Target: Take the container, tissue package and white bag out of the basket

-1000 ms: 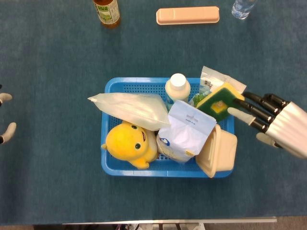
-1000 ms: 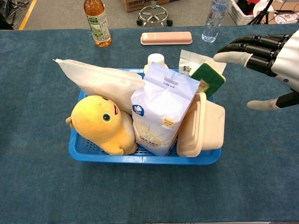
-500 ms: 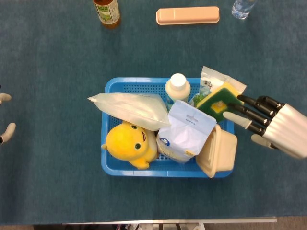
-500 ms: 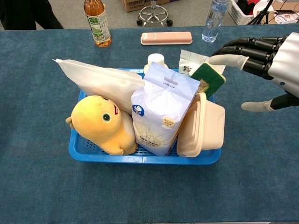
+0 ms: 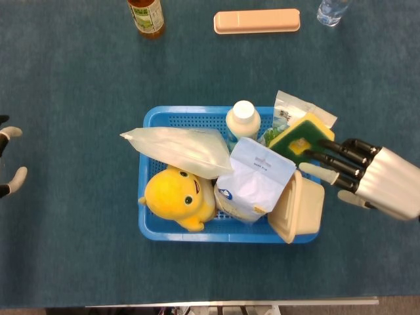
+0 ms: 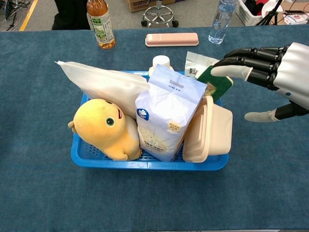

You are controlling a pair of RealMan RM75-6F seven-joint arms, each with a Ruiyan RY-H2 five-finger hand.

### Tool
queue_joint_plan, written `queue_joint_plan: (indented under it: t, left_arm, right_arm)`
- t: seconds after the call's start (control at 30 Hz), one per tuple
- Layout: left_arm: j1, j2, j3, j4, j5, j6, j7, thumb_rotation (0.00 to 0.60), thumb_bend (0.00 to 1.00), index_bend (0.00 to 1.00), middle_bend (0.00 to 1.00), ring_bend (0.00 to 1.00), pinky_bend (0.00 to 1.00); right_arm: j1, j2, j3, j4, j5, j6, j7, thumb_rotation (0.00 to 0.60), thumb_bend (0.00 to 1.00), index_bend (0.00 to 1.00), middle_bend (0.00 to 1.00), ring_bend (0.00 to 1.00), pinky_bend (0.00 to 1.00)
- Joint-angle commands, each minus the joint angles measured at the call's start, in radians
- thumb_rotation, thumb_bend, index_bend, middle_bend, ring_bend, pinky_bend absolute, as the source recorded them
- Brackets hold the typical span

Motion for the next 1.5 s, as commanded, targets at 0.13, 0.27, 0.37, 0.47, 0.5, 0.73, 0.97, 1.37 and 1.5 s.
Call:
queue_joint_plan:
  t: [0.13,0.27,0.37,0.47,0.5,0.73,0.97,1.37,1.5]
  left_arm:
    - [-0.009,0.003,-0.005,-0.021,-0.007,-0.005,0.027,0.6,0.24,0.3,0.18,0.12,0.29]
    - [-0.011,0.002,-0.006,-0.026,-0.011,-0.007,0.034,0.6,0.24,0.3,0.18,0.12,0.29]
    - [-0.012,0.001,-0.006,-0.024,-0.012,-0.006,0.031,0.6,0.24,0.3,0.18,0.12,0.29]
    - [-0.012,0.001,-0.005,-0.022,-0.009,-0.004,0.025,0.6,0.24,0.3,0.18,0.12,0.29]
    - [-0.012,0.001,-0.004,-0.021,-0.008,-0.003,0.023,0.6,0.24,0.3,0.18,0.12,0.29]
    - [-0.008,0.003,-0.001,-0.018,-0.009,0.001,0.013,0.6,0.24,0.3,0.18,0.12,0.29]
    - [-0.007,0.001,0.001,-0.015,-0.01,0.003,0.012,0.6,0.24,0.3,0.18,0.12,0.29]
    - [-0.003,0.002,0.003,-0.01,-0.013,0.006,-0.001,0.6,0.24,0.3,0.18,0.12,0.29]
    - [-0.003,0.001,0.003,-0.009,-0.012,0.006,-0.002,0.6,0.24,0.3,0.18,0.12,0.29]
  right_arm:
    - [0.021,-0.023,-0.013,0.04,-0.011,0.017,0.04,0.6,0.0,0.15,0.22,0.17,0.43]
    - [0.031,-0.03,-0.025,0.05,-0.019,0.02,0.051,0.6,0.0,0.15,0.23,0.18,0.44]
    - [0.038,-0.03,-0.034,0.045,-0.026,0.017,0.045,0.6,0.0,0.15,0.24,0.18,0.44]
    - [0.042,-0.03,-0.041,0.037,-0.029,0.014,0.039,0.6,0.0,0.15,0.24,0.18,0.45]
    - [0.043,-0.03,-0.043,0.034,-0.029,0.014,0.038,0.6,0.0,0.15,0.24,0.18,0.45]
    - [0.05,-0.032,-0.062,0.025,-0.026,-0.007,0.035,0.6,0.0,0.15,0.27,0.2,0.47]
    - [0.059,-0.033,-0.07,0.016,-0.006,-0.036,0.034,0.6,0.0,0.15,0.28,0.21,0.49]
    - [0.07,-0.044,-0.079,0.014,0.003,-0.045,0.031,0.6,0.0,0.26,0.38,0.31,0.56]
    - [0.068,-0.046,-0.079,0.016,0.007,-0.039,0.022,0.6,0.0,0.35,0.46,0.38,0.59]
